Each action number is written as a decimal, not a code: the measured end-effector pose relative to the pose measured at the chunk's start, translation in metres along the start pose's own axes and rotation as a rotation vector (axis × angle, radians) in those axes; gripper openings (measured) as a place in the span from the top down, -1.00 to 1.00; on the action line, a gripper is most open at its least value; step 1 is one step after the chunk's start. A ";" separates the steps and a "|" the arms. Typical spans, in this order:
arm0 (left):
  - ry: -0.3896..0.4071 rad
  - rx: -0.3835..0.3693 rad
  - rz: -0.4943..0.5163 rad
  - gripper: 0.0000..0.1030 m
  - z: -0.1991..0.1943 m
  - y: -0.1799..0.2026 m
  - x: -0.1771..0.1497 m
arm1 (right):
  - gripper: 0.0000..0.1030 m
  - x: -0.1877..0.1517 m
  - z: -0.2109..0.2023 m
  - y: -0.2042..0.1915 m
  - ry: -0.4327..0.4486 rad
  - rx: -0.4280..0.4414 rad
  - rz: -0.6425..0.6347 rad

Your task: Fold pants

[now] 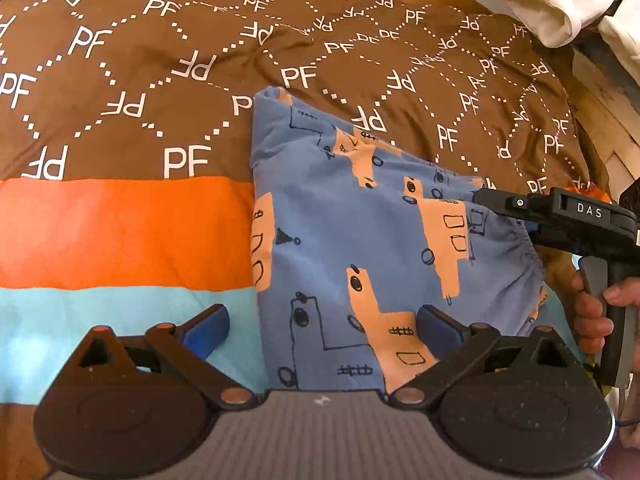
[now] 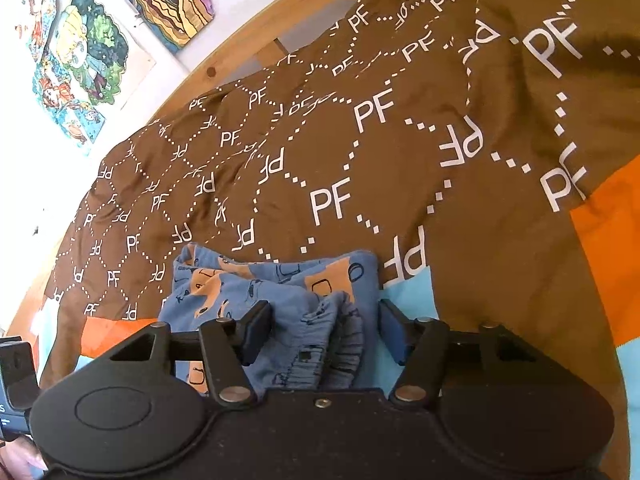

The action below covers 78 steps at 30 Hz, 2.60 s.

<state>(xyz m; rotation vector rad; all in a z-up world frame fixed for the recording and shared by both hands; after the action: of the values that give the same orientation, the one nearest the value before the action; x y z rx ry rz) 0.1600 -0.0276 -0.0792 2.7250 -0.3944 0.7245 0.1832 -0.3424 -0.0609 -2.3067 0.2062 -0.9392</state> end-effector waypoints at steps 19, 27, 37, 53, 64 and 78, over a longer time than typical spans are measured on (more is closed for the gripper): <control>-0.013 -0.048 0.014 -0.49 -0.005 0.003 0.002 | -0.11 0.000 0.000 -0.002 -0.011 -0.010 -0.030; -0.007 -0.047 -0.027 -0.17 -0.010 -0.001 0.003 | 0.18 -0.002 0.002 -0.007 -0.017 -0.029 -0.074; 0.027 0.030 0.002 0.42 -0.023 0.012 0.007 | 0.38 -0.009 0.002 -0.027 0.006 -0.095 -0.226; 0.109 0.046 0.087 0.62 -0.044 0.032 0.022 | 0.61 -0.009 -0.020 -0.072 0.110 -0.129 -0.462; 0.264 0.049 0.174 0.63 -0.049 0.036 0.080 | 0.63 0.037 -0.015 -0.114 0.238 -0.152 -0.660; 0.209 0.067 0.043 0.47 0.028 -0.008 0.112 | 0.54 0.106 0.074 -0.069 0.142 -0.190 -0.517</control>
<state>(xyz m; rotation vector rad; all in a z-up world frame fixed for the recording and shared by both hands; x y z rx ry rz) 0.2683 -0.0507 -0.0464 2.6732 -0.3871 1.0404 0.3051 -0.2894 0.0015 -2.5221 -0.2705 -1.3900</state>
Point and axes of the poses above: each gripper's, at about its wrist camera, not at the fingertips, and z roughly the way its jaws point, y to its right, x to its top, the point moved 3 cm from there along z, roughly the way its jaws point, and after that the axes turned 6 degrees about x, right-handed, at the moved point
